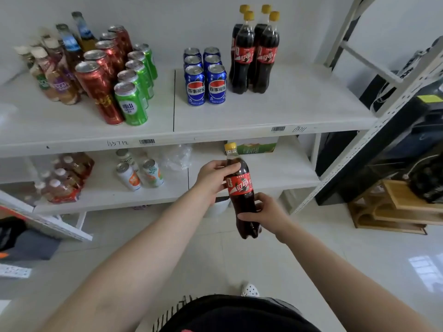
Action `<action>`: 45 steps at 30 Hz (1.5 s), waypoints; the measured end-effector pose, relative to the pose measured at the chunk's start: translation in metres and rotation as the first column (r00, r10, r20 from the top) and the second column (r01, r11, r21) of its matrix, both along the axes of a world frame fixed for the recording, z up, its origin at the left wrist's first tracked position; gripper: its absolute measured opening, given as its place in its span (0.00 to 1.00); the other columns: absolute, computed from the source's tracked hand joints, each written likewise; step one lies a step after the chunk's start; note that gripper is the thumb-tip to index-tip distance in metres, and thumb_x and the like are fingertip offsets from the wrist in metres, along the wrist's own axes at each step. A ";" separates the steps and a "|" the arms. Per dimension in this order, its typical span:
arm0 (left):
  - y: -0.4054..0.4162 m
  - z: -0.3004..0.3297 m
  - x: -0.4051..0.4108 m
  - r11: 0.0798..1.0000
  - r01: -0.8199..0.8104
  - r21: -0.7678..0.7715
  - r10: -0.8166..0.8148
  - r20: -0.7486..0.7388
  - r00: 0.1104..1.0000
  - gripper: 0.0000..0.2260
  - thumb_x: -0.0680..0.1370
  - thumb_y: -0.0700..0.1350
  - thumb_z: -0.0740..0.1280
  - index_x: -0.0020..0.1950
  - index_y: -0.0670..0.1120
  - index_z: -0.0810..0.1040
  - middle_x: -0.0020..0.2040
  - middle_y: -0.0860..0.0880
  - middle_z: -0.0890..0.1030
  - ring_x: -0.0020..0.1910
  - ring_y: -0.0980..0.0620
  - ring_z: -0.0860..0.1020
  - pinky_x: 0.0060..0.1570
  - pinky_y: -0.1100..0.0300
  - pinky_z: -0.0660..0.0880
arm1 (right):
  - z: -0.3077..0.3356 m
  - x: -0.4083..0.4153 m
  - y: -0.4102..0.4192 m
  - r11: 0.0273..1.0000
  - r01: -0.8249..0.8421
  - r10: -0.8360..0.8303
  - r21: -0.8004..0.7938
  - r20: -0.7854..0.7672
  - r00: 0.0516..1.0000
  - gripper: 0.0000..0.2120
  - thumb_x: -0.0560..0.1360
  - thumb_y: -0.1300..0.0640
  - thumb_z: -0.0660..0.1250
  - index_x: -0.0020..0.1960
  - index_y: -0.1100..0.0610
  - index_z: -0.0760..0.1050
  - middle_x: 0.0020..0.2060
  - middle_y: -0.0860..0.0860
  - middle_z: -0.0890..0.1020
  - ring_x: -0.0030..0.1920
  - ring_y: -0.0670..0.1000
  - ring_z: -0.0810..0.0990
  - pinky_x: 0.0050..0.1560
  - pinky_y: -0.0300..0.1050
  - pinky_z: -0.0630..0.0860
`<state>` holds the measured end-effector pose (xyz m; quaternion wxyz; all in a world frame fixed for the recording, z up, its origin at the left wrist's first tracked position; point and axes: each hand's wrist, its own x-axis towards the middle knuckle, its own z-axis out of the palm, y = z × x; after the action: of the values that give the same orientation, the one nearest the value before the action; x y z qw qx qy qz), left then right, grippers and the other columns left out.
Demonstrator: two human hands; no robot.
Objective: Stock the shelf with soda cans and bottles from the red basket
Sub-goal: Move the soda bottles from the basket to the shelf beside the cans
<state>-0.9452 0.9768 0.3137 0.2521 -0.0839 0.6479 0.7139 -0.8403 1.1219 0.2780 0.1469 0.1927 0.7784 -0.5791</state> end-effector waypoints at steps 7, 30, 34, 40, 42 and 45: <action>0.056 0.048 -0.058 0.998 -0.050 0.025 0.053 -0.154 0.987 0.18 0.69 0.45 0.76 0.57 0.46 0.78 0.52 0.49 0.83 0.50 0.51 0.81 0.44 0.58 0.77 | 0.034 -0.083 0.069 0.995 -0.085 0.091 0.058 -0.122 0.988 0.24 0.62 0.57 0.80 0.52 0.55 0.72 0.42 0.54 0.83 0.36 0.51 0.84 0.29 0.43 0.78; 0.108 0.121 -0.285 0.982 0.039 -0.182 -0.150 -0.650 0.745 0.19 0.66 0.40 0.78 0.50 0.56 0.77 0.52 0.55 0.81 0.53 0.60 0.80 0.50 0.63 0.76 | 0.060 -0.343 0.097 0.975 0.206 -0.139 0.088 -0.486 0.863 0.26 0.61 0.61 0.79 0.54 0.56 0.70 0.48 0.52 0.81 0.51 0.54 0.80 0.50 0.47 0.78; 0.108 0.121 -0.292 0.977 -0.018 -0.211 -0.126 -0.648 0.751 0.19 0.67 0.44 0.77 0.55 0.54 0.76 0.53 0.56 0.80 0.53 0.60 0.79 0.47 0.66 0.74 | 0.062 -0.349 0.099 0.973 0.176 -0.087 0.151 -0.464 0.882 0.24 0.64 0.56 0.79 0.52 0.50 0.68 0.45 0.44 0.78 0.45 0.44 0.77 0.39 0.33 0.70; 0.115 0.128 -0.297 0.944 -0.014 -0.329 -0.206 -0.625 0.753 0.21 0.67 0.46 0.77 0.57 0.54 0.75 0.62 0.50 0.76 0.60 0.50 0.76 0.58 0.50 0.75 | 0.060 -0.348 0.094 0.964 0.214 -0.127 0.159 -0.431 0.893 0.26 0.66 0.53 0.78 0.59 0.55 0.70 0.54 0.50 0.80 0.51 0.51 0.78 0.48 0.42 0.73; 0.116 0.131 -0.299 0.931 -0.021 -0.363 -0.220 -0.607 0.763 0.26 0.66 0.46 0.78 0.61 0.53 0.73 0.66 0.49 0.72 0.65 0.47 0.73 0.61 0.48 0.74 | 0.060 -0.347 0.093 0.960 0.215 -0.128 0.181 -0.402 0.907 0.28 0.67 0.53 0.77 0.63 0.56 0.70 0.57 0.51 0.80 0.55 0.53 0.79 0.50 0.46 0.74; 0.117 0.137 -0.303 0.934 0.034 -0.356 -0.232 -0.531 0.815 0.39 0.65 0.46 0.79 0.72 0.52 0.64 0.74 0.49 0.65 0.69 0.46 0.68 0.64 0.45 0.71 | 0.059 -0.346 0.093 0.959 0.213 -0.134 0.187 -0.362 0.922 0.28 0.67 0.55 0.77 0.64 0.56 0.72 0.58 0.52 0.81 0.56 0.54 0.79 0.55 0.50 0.76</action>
<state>-1.2482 1.0941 0.4509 0.0811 0.1364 0.8076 0.5680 -1.1864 1.2151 0.3369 -0.0668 0.1718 0.8317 -0.5237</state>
